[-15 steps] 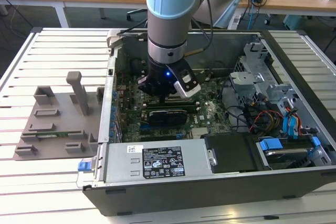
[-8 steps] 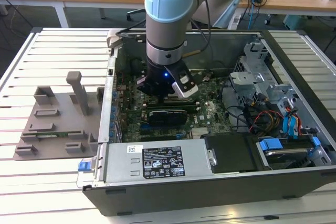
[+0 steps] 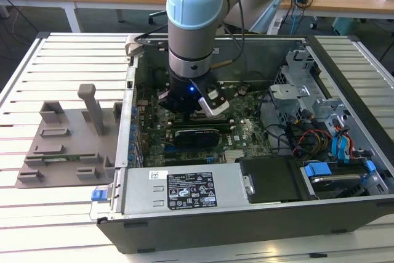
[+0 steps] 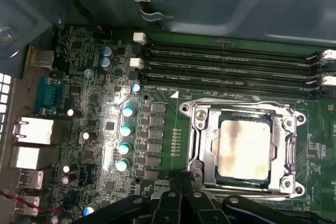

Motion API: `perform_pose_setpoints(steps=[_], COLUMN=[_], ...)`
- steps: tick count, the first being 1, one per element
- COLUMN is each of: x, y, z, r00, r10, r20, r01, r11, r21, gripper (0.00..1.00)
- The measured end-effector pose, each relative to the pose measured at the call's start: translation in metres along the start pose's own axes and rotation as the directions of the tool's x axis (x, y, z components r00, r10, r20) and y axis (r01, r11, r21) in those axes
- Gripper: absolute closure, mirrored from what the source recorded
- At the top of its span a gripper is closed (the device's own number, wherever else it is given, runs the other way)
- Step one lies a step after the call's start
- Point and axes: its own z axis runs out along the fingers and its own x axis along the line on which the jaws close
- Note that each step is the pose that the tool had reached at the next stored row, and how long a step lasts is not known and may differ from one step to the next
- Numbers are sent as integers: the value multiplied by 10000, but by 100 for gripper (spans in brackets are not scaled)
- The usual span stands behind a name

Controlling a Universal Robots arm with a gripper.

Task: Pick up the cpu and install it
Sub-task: 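Install the second cpu locking lever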

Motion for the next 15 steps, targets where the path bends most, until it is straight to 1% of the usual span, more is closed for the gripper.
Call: perform_pose_setpoints(steps=[1, 3, 4, 5, 7, 8, 10, 11, 12, 15], x=[0, -1, -5, -26, -135, -189, -243, -290, -378, -473], y=[0, 13, 30, 40, 43, 47, 61, 83, 125, 181], z=[-4, -36, -67, -81, -81, -81, -78, -76, -71, -63], r00=[10000, 10000, 10000, 10000, 10000, 10000, 10000, 10000, 9999, 9999], r10=[-4, -5, -6, -8, -1, -1, 3, 4, 7, 11], r20=[3, 10, 4, -2, -38, -55, -67, -79, -107, -134], r01=[4, 5, 6, 8, 2, 3, 0, -1, -3, -6], r11=[10000, 10000, 10000, 10000, 9996, 9995, 9993, 9993, 9992, 9992], r21=[0, 8, 21, 61, 268, 328, 367, 378, 398, 404], gripper=[89, 89, 89, 89, 89, 89, 89, 89, 89, 89])
